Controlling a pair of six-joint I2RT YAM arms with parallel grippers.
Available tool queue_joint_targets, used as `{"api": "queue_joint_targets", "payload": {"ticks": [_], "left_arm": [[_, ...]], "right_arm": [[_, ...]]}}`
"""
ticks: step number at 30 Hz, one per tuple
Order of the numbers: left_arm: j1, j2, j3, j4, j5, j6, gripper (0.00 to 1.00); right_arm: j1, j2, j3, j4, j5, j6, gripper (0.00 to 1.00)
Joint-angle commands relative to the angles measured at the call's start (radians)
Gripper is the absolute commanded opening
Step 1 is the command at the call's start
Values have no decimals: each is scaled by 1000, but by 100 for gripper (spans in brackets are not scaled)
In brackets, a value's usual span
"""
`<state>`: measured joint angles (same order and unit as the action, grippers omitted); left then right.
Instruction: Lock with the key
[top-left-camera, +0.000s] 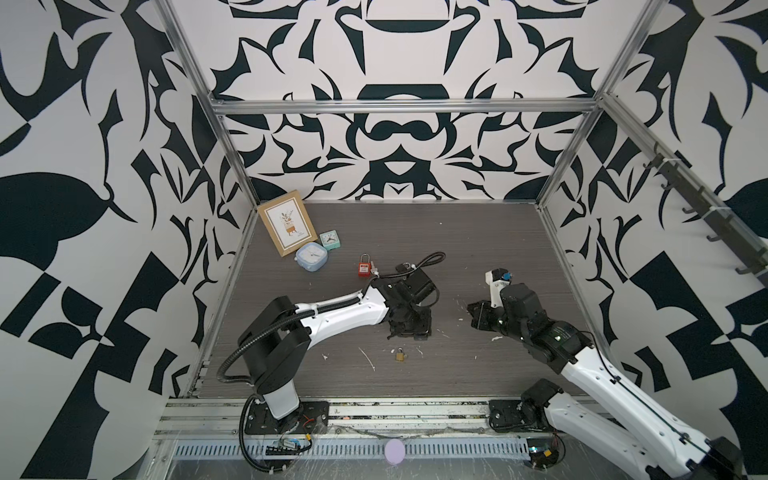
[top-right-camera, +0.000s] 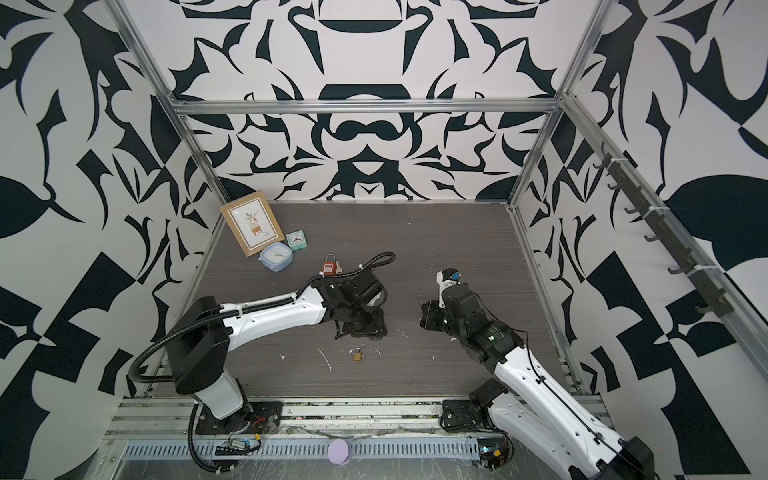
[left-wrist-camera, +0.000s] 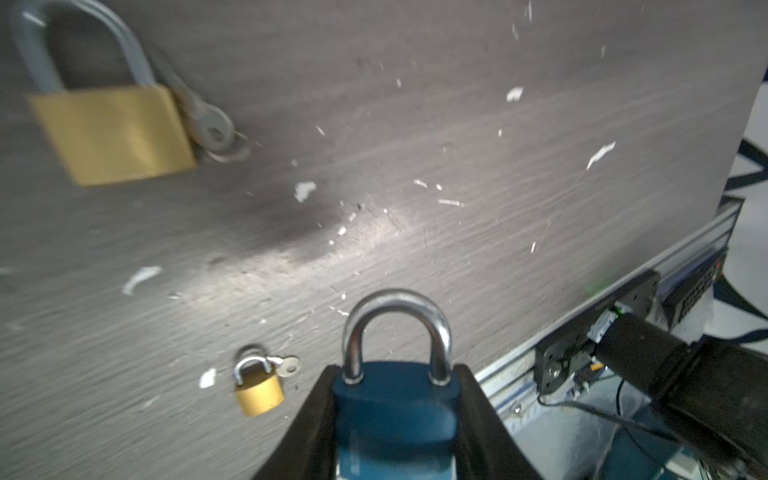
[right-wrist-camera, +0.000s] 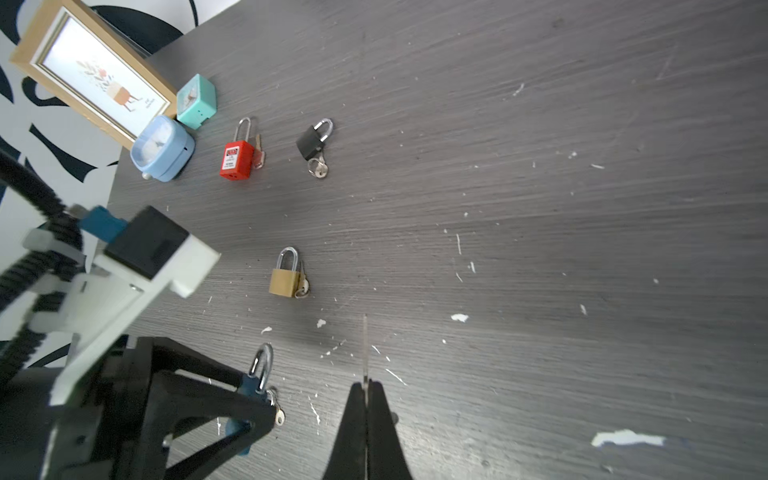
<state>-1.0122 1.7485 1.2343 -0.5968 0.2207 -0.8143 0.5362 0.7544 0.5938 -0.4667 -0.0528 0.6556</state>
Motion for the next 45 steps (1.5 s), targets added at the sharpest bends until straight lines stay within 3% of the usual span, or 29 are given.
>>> {"api": "queue_joint_targets", "payload": {"ticks": [1, 7, 16, 20, 27, 31, 34, 45], "left_arm": [[-23, 62, 82, -30, 140, 52, 0], [-49, 188, 164, -54, 215, 54, 0], [-57, 236, 183, -76, 224, 29, 0], [-58, 252, 189, -75, 241, 28, 17], [-58, 275, 182, -62, 265, 18, 19], [-58, 275, 178, -57, 266, 18, 37], [-57, 275, 170, -52, 271, 14, 45], [-37, 263, 153, -40, 254, -3, 49]], "right_arm": [[-4, -28, -22, -44, 27, 31, 0], [-4, -72, -46, -42, 23, 31, 0], [-5, -96, -55, -37, 25, 19, 0], [-4, -95, -58, -24, 18, 18, 0], [-5, -100, -58, -21, 15, 18, 0], [-4, -107, -63, -19, 11, 17, 0], [-4, -115, -67, -17, 11, 21, 0], [-4, -130, -75, -48, -34, 41, 0]]}}
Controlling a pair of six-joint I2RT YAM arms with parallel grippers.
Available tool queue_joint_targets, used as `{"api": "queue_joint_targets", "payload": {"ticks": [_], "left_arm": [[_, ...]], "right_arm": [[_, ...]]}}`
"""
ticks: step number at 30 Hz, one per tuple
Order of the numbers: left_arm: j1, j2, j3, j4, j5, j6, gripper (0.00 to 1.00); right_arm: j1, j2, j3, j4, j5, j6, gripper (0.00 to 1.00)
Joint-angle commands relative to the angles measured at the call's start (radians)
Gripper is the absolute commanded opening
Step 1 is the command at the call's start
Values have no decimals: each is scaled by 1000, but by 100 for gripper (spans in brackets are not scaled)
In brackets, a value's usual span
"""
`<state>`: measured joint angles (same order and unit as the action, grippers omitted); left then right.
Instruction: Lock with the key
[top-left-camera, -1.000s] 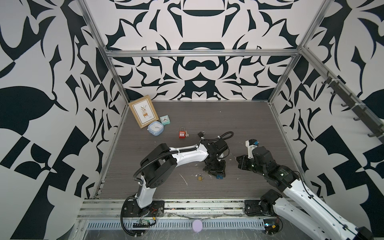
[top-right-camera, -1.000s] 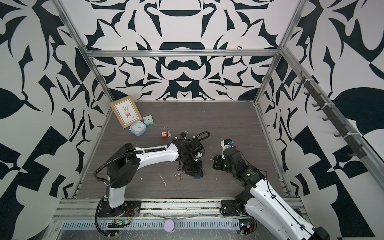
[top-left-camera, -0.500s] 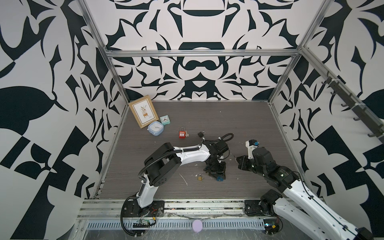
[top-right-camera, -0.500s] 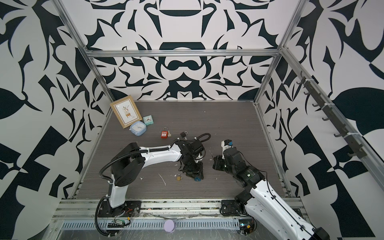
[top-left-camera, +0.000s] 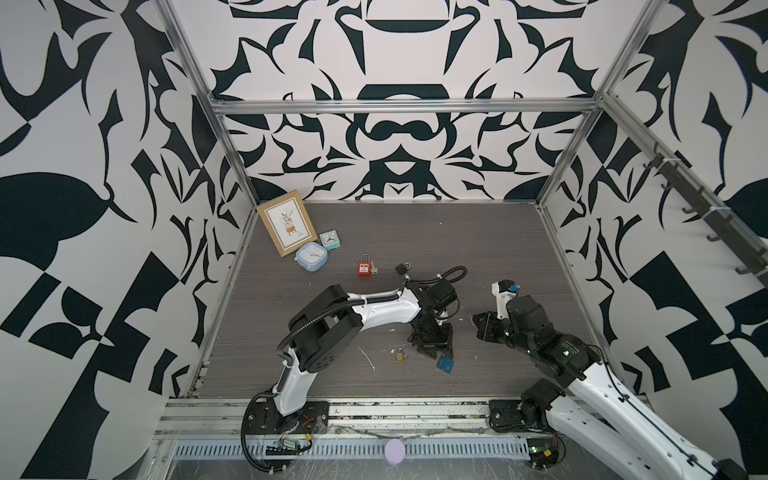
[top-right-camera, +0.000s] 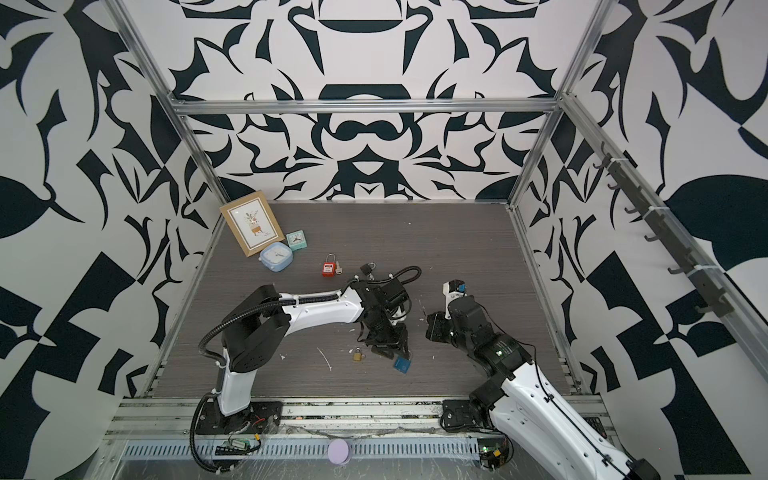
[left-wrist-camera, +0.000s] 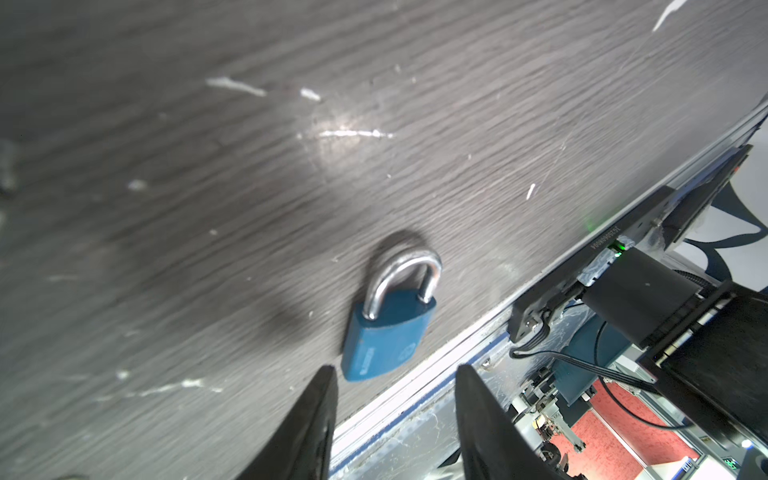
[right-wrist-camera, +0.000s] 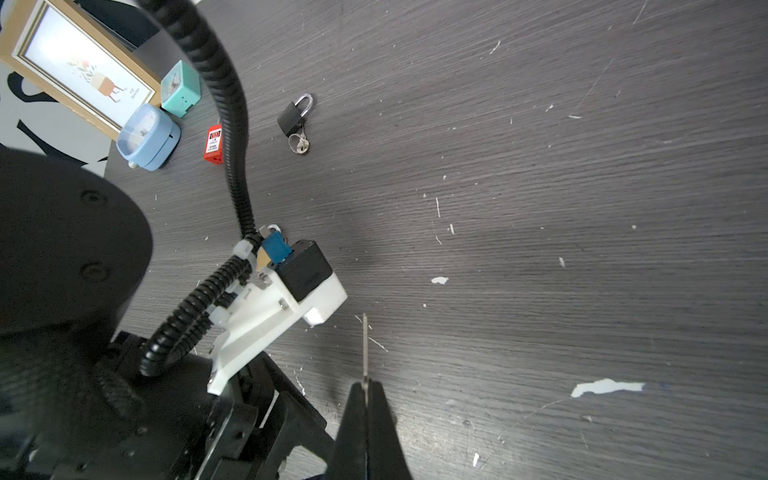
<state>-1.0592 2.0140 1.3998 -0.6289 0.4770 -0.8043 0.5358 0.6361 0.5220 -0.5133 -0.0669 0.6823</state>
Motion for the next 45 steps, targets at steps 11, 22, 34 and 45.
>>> {"api": "queue_joint_targets", "payload": {"ticks": [11, 22, 34, 45], "left_arm": [[90, -354, -47, 77, -579, 136, 66], [191, -868, -457, 532, -1014, 383, 86], [271, -897, -529, 502, -967, 308, 90], [303, -893, -516, 491, -963, 324, 91]], "right_arm": [[-3, 31, -66, -88, -170, 134, 0], [-2, 282, -113, -25, -298, 113, 0], [12, 451, -151, 113, -347, 138, 0], [13, 458, -110, 55, -303, 98, 17]]}}
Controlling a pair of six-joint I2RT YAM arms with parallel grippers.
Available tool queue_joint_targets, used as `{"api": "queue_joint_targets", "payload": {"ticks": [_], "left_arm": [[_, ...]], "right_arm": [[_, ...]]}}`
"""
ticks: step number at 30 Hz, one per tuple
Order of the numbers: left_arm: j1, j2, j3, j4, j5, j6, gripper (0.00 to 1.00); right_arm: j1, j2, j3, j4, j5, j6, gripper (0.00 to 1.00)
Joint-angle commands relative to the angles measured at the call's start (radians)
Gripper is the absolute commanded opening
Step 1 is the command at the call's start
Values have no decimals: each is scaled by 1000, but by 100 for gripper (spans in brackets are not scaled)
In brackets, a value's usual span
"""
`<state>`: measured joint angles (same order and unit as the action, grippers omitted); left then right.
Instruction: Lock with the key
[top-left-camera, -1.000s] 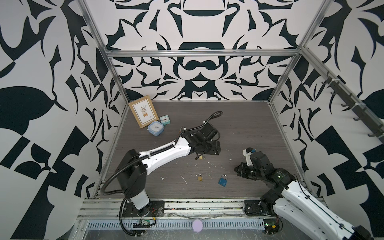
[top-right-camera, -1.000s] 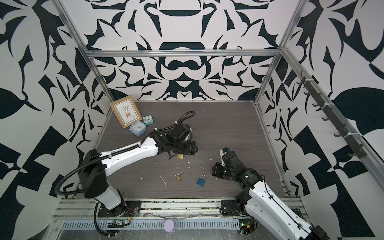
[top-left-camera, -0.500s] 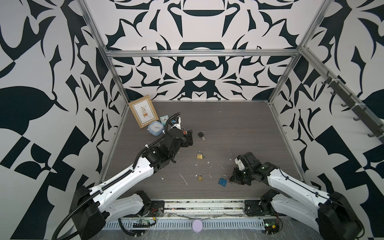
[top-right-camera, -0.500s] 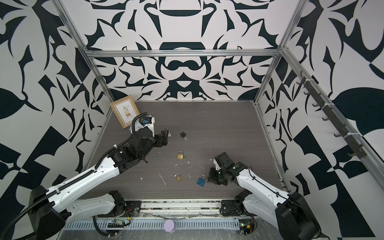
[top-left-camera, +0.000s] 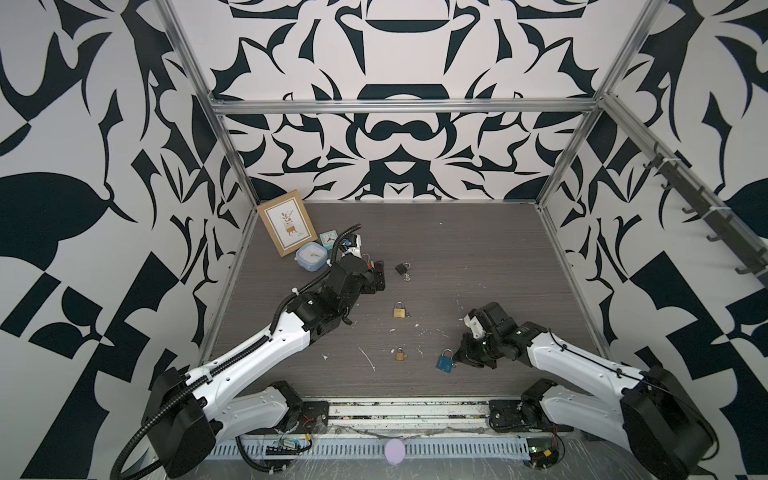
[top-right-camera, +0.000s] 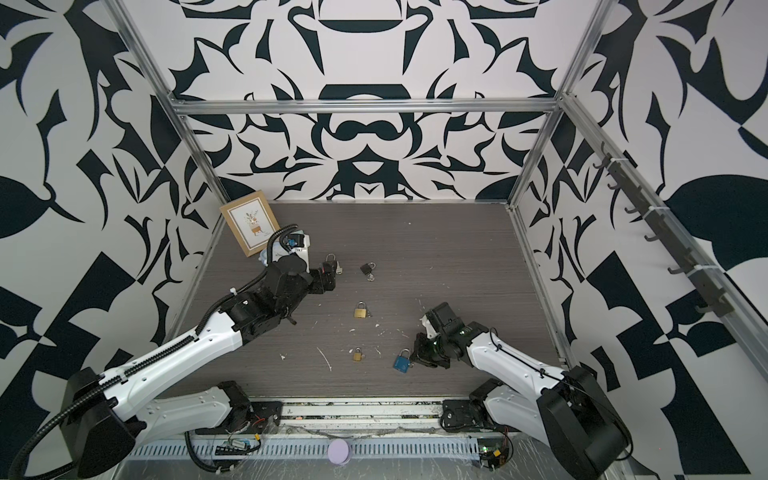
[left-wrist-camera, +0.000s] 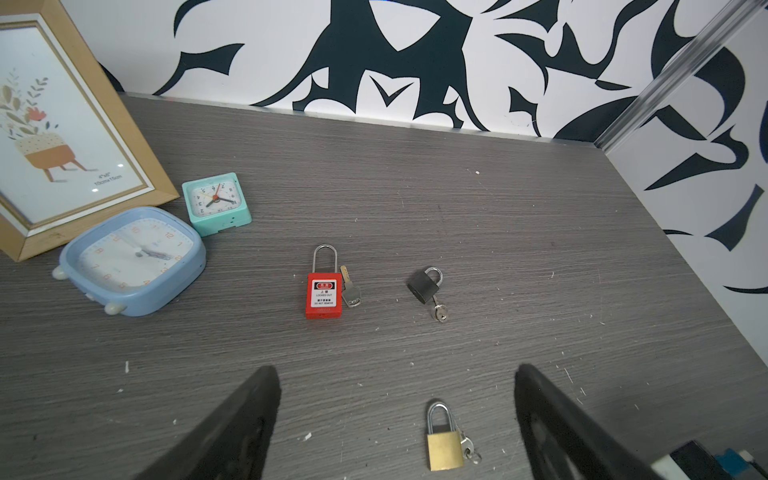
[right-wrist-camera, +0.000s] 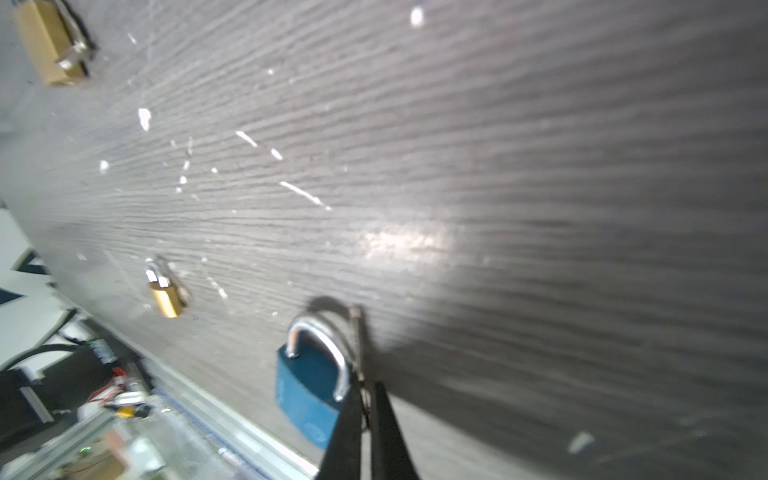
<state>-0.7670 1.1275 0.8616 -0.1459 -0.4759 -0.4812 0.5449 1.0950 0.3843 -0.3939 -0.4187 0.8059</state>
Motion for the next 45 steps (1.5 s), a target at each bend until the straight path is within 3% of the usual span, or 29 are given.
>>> {"api": "queue_joint_targets", "payload": {"ticks": [1, 7, 11, 16, 21, 27, 30, 34, 38, 40, 45], "left_arm": [[16, -10, 24, 6, -12, 5, 91], [47, -42, 36, -32, -50, 24, 91], [65, -74, 48, -97, -177, 37, 91], [147, -140, -5, -128, -370, 106, 98], [356, -245, -199, -18, -435, 176, 100], [641, -320, -438, 109, -347, 100, 99], [657, -277, -500, 173, -356, 83, 100], [681, -145, -505, 290, -288, 110, 100], [720, 1, -540, 557, -127, 230, 99], [732, 56, -516, 608, -20, 296, 99], [738, 210, -513, 863, 201, 381, 100]], "right_arm": [[6, -11, 39, -82, 66, -34, 20], [4, -71, 113, -163, 150, -67, 32], [4, -102, 188, -223, 250, -104, 43], [3, -173, 278, -181, 546, -169, 56], [1, -285, 214, 163, 935, -333, 65], [-30, -247, 18, 743, 1281, -710, 79], [-115, -139, -8, 822, 1307, -776, 82], [-216, -3, -53, 911, 1331, -689, 84], [-279, 142, -104, 1075, 1288, -654, 84], [-293, 193, -98, 1138, 1279, -678, 86], [-382, 264, -61, 1174, 1066, -673, 86]]}}
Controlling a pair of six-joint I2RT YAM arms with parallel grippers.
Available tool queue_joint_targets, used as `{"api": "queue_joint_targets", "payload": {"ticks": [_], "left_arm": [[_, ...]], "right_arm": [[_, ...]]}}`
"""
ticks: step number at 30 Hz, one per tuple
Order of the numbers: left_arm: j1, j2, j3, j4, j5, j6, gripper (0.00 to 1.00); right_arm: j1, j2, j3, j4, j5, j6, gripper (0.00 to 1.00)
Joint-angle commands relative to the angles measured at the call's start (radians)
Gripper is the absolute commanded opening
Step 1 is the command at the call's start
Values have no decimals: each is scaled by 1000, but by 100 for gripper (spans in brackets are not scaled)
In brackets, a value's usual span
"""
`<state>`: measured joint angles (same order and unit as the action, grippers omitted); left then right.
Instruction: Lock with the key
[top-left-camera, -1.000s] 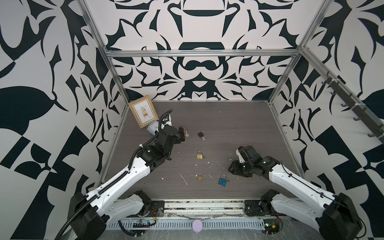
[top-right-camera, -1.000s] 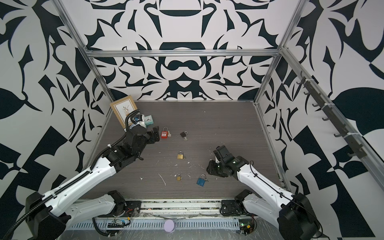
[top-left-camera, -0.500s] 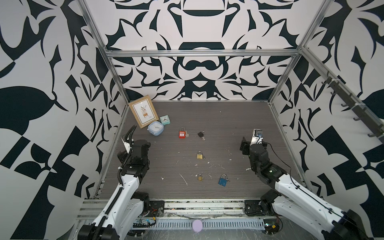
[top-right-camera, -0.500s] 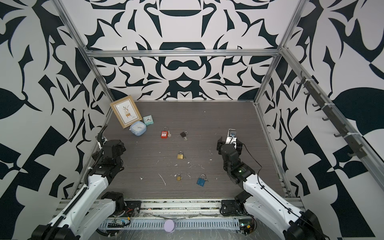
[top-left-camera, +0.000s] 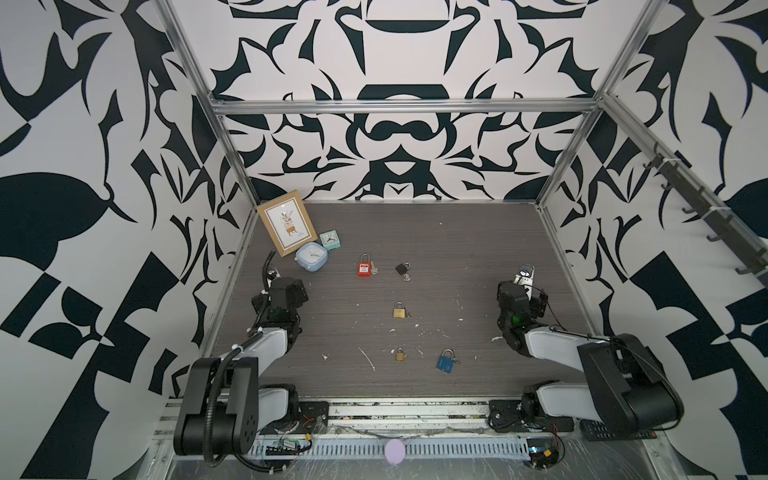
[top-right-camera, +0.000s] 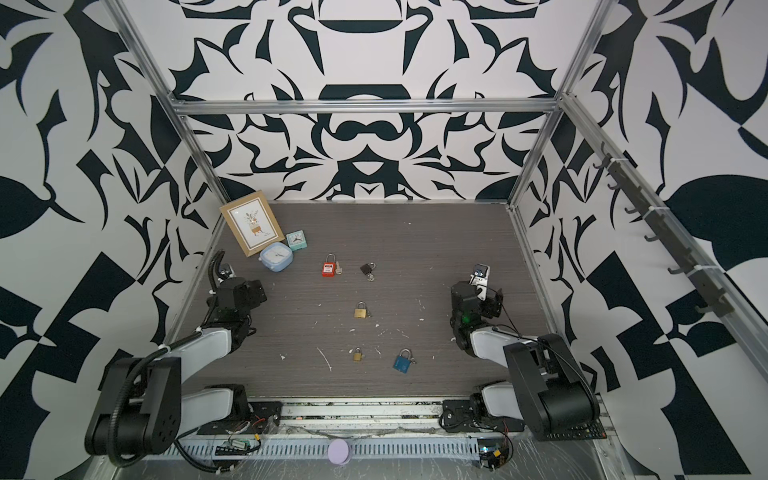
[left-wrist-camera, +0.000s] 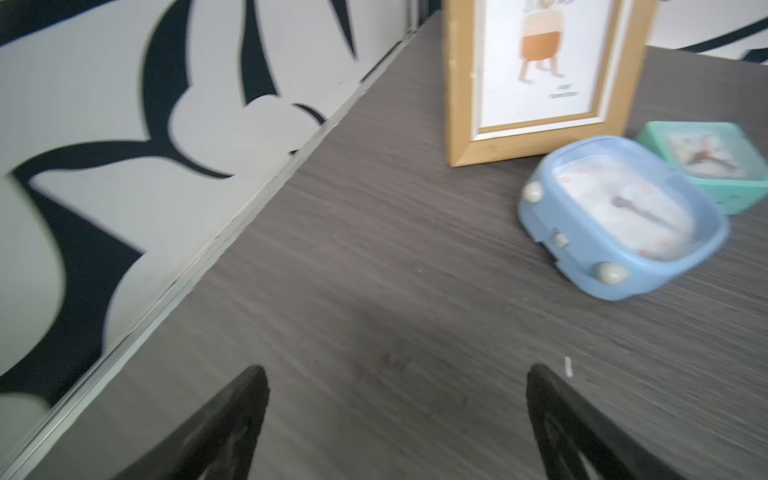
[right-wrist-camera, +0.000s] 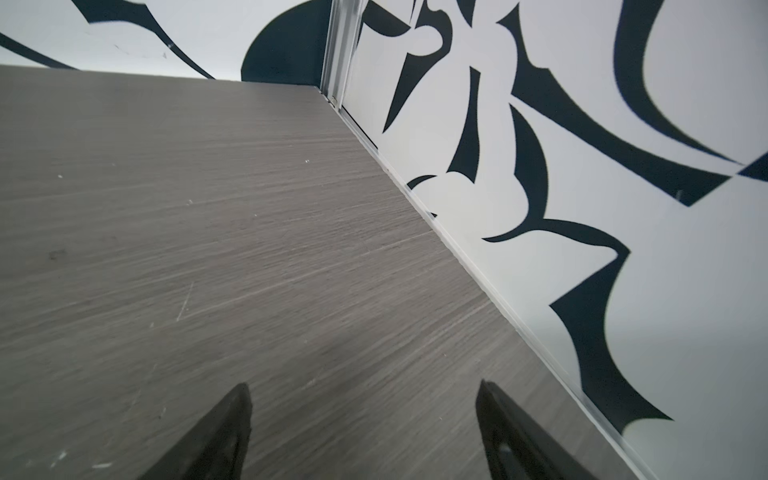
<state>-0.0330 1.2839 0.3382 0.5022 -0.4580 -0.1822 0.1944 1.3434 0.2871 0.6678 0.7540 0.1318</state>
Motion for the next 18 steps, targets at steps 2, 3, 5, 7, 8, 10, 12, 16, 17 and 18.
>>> {"api": "queue_joint_targets", "payload": {"ticks": [2, 3, 5, 7, 8, 10, 12, 16, 17, 18], "left_arm": [[4, 114, 12, 287, 271, 101, 100], [5, 150, 12, 320, 289, 111, 100], [4, 216, 15, 372, 316, 117, 100], [5, 268, 17, 436, 333, 134, 100], [4, 269, 16, 436, 338, 136, 99], [4, 262, 17, 415, 354, 136, 99], [5, 271, 21, 427, 352, 137, 99], [4, 272, 10, 450, 345, 136, 99], [5, 272, 10, 450, 346, 135, 100], [5, 274, 10, 452, 344, 135, 99]], "right_arm": [[-58, 101, 12, 251, -192, -26, 87], [-67, 136, 9, 316, -223, -52, 87], [-76, 121, 54, 191, -318, -44, 89], [-86, 177, 59, 231, -382, -62, 90], [-88, 224, 46, 308, -429, -106, 92], [-87, 207, 65, 250, -470, -105, 97], [-91, 218, 58, 276, -470, -114, 100], [-91, 211, 61, 256, -464, -110, 99], [-91, 213, 58, 268, -465, -112, 99], [-91, 212, 58, 269, -464, -111, 99]]}}
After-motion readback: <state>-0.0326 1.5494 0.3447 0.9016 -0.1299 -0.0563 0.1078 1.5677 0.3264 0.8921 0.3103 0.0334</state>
